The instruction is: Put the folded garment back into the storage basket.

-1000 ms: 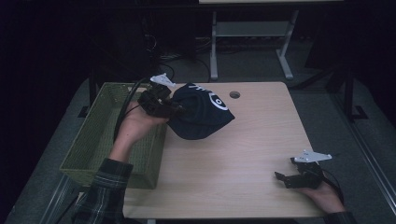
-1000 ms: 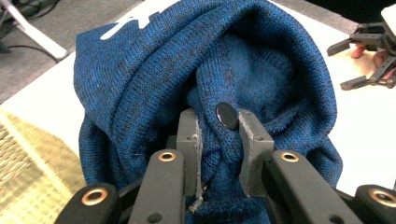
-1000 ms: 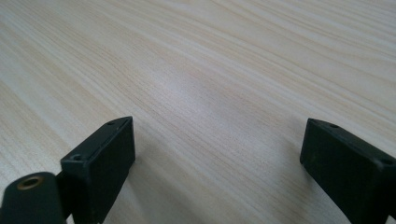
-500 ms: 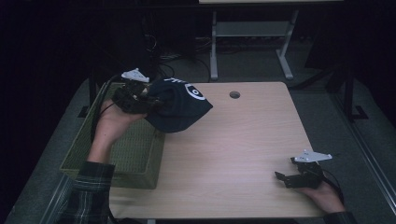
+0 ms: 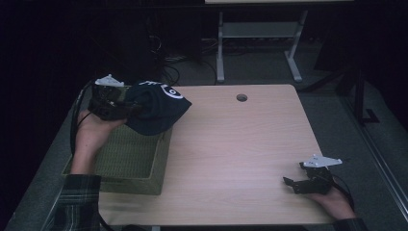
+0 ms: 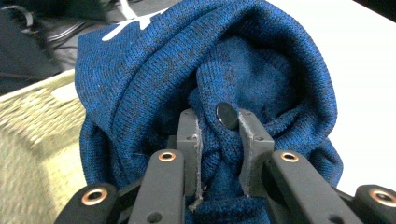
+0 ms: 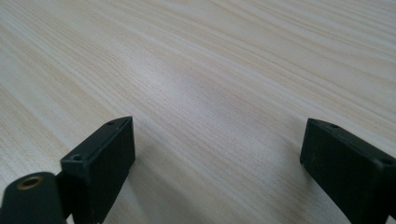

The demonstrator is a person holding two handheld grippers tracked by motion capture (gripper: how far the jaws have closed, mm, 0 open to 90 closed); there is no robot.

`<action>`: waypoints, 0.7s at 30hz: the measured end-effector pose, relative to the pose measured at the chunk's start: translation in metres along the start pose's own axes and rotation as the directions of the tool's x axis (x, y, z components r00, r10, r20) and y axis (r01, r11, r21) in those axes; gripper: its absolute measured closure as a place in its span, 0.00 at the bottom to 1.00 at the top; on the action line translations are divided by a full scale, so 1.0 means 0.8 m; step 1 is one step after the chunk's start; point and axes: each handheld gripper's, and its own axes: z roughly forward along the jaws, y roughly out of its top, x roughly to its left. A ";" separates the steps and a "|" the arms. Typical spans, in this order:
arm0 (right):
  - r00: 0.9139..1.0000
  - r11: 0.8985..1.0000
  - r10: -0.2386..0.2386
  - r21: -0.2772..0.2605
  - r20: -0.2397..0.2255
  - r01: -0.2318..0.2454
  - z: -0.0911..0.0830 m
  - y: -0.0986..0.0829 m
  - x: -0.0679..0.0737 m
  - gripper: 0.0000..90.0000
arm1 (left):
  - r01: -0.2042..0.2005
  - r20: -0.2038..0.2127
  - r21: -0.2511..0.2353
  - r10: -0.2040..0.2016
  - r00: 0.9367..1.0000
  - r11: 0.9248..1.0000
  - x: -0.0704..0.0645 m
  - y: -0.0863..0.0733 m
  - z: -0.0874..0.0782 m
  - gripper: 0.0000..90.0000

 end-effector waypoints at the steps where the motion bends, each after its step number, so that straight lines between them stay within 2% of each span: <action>1: 1.000 1.000 0.000 0.000 0.000 0.000 0.000 0.000 0.000 0.11 | 0.019 -0.018 0.000 -0.019 1.000 1.000 0.009 -0.008 -0.003 0.81; 8: 1.000 1.000 0.000 0.000 0.002 0.000 0.000 0.000 0.000 0.11 | 0.073 -0.089 0.022 -0.071 0.993 0.997 0.033 -0.034 -0.002 0.81; 10: 1.000 1.000 0.000 0.000 0.002 0.000 0.000 0.000 0.000 0.11 | 0.082 -0.094 0.026 -0.080 0.992 0.996 0.036 -0.038 -0.001 0.81; 13: 1.000 1.000 0.000 0.000 0.002 0.000 0.000 0.000 0.000 0.11 | 0.116 -0.111 0.023 -0.113 0.987 0.993 0.048 -0.054 0.004 0.81; 20: 1.000 1.000 0.004 0.002 0.003 -0.004 0.000 0.000 0.000 0.11 | 0.146 -0.149 0.032 -0.139 0.979 0.989 0.059 -0.073 0.014 0.81; 21: 1.000 1.000 0.006 0.003 0.003 -0.006 0.000 0.000 0.000 0.11 | 0.153 -0.157 0.044 -0.145 0.977 0.987 0.062 -0.080 0.022 0.81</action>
